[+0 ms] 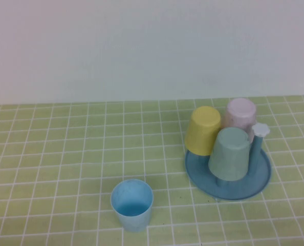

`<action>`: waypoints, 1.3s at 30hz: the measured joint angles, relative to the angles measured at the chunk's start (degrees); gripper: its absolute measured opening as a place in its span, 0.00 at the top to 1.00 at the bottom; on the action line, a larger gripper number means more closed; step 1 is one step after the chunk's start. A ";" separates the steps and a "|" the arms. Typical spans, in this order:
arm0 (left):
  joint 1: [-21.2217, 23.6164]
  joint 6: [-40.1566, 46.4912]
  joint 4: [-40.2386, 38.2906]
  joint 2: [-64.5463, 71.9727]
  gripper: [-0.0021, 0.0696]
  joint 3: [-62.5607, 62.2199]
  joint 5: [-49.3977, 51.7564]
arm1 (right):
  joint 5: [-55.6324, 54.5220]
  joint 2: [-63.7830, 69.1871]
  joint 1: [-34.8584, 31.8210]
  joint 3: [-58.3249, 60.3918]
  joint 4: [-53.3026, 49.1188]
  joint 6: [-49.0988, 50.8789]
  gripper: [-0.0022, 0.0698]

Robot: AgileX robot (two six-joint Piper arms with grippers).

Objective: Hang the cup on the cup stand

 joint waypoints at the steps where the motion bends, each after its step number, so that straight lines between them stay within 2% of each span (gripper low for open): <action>1: 0.00 0.00 0.00 0.00 0.97 0.00 0.00 | 0.00 0.00 0.00 0.00 0.00 0.00 0.97; 20: 0.00 0.00 1.28 0.00 0.97 0.00 -0.62 | 0.00 0.00 0.00 0.00 -0.90 -1.18 0.97; 28: 0.00 0.00 -3.44 0.00 0.97 0.00 -10.10 | -0.32 0.00 0.00 0.00 0.22 -1.18 0.97; 33: 0.00 0.00 -4.36 0.00 0.97 0.00 -16.75 | -5.20 0.00 0.00 0.41 5.52 -1.18 0.97; 39: 0.00 0.00 -4.36 0.00 0.97 0.00 -13.87 | -12.55 0.00 0.00 0.41 8.53 -1.29 0.97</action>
